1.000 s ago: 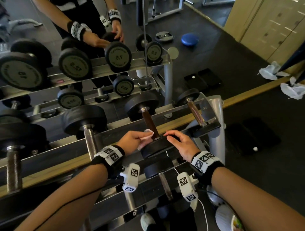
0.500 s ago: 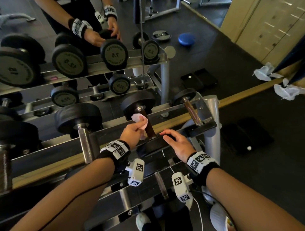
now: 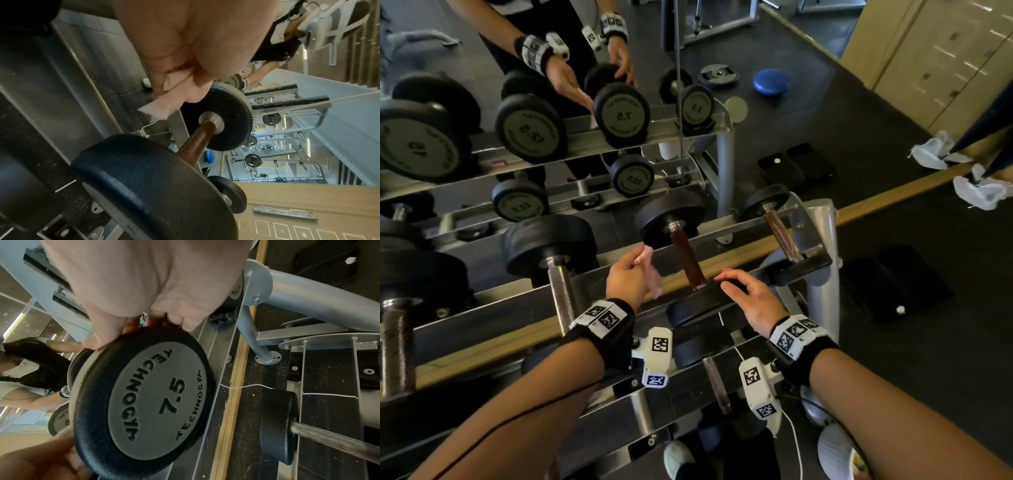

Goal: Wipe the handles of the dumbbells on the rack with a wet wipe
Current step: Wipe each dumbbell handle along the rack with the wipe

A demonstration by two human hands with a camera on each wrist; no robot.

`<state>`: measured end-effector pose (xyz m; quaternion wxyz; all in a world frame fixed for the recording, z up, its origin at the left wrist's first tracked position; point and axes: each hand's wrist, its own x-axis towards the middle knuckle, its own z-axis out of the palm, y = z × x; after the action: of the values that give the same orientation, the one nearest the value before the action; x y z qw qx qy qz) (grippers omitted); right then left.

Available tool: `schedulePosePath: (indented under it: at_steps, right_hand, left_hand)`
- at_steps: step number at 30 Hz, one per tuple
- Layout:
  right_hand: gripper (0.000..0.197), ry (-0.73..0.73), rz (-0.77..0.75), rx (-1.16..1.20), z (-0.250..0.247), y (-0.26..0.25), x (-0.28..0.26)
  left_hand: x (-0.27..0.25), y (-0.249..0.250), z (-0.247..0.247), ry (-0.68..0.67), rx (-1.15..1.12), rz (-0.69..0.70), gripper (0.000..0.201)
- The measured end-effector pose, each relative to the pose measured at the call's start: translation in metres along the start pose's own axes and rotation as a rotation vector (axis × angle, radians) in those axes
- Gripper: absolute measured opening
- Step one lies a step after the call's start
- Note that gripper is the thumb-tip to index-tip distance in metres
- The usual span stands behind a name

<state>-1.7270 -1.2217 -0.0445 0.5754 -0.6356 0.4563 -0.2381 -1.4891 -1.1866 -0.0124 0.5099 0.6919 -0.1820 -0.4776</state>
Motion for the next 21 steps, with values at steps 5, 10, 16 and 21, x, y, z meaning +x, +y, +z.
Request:
schedulePosePath:
  at_steps: [5,10,16,21]
  right_hand:
    - [0.018,0.005,0.014,0.001,-0.001,-0.001,0.000]
    - [0.016,0.005,0.030,0.050,0.001,0.001,0.002]
    - [0.017,-0.003,0.029,0.050,0.001,-0.004,-0.001]
    - [0.018,-0.003,0.031,0.035,-0.002,-0.006,-0.002]
  left_hand:
    - [0.002,0.002,0.029,-0.014,-0.183,-0.108,0.026]
    - [-0.004,0.002,0.049,-0.115,-0.145,-0.141,0.036]
    - [-0.006,-0.008,0.039,-0.154,-0.250,-0.239,0.029]
    - [0.007,0.006,0.026,-0.245,-0.434,-0.374,0.055]
